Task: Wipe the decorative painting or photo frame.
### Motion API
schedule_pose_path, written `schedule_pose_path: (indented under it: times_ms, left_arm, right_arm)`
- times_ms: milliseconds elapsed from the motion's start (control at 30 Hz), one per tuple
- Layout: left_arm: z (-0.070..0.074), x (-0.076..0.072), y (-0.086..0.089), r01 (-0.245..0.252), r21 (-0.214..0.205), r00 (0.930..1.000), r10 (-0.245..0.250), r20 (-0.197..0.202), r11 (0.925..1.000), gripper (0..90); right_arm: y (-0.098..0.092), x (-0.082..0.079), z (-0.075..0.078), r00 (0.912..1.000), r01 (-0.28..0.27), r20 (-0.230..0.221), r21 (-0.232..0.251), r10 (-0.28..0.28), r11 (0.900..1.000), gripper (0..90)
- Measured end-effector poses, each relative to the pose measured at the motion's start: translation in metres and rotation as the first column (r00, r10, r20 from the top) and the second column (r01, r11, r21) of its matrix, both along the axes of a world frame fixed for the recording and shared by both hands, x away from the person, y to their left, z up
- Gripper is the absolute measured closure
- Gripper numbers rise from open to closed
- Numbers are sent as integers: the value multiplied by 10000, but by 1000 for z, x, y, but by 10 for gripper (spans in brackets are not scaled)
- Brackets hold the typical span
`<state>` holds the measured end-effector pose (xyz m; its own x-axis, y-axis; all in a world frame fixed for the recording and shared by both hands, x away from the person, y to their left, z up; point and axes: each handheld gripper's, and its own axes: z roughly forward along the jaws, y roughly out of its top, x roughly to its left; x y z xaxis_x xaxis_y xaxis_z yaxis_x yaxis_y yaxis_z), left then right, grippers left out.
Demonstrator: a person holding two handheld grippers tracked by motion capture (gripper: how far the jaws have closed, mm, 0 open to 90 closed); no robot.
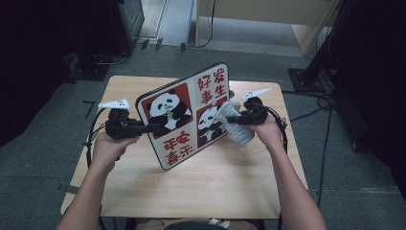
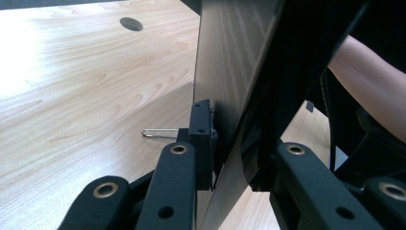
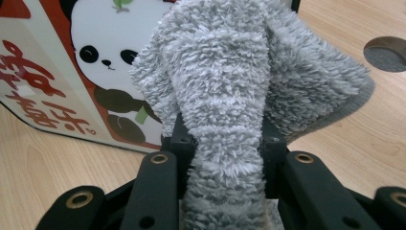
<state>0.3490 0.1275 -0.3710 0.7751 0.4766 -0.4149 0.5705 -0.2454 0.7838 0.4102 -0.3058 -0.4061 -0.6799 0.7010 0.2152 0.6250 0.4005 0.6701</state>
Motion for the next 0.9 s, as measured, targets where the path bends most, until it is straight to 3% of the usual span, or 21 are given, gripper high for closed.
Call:
schedule_pose_path:
  times_ms: [433,900]
  left_arm:
    - [1,-1,-1,-63,114,10000,63,16,9999,775]
    - [2,1,-1,141,148,9999,-141,-46,9998,769]
  right_arm:
    - [2,-3,-17,9996,-19,-289,-30,18,10000,689]
    - [3,-7,-39,9969,-12,-785,-403,-20,9992,688]
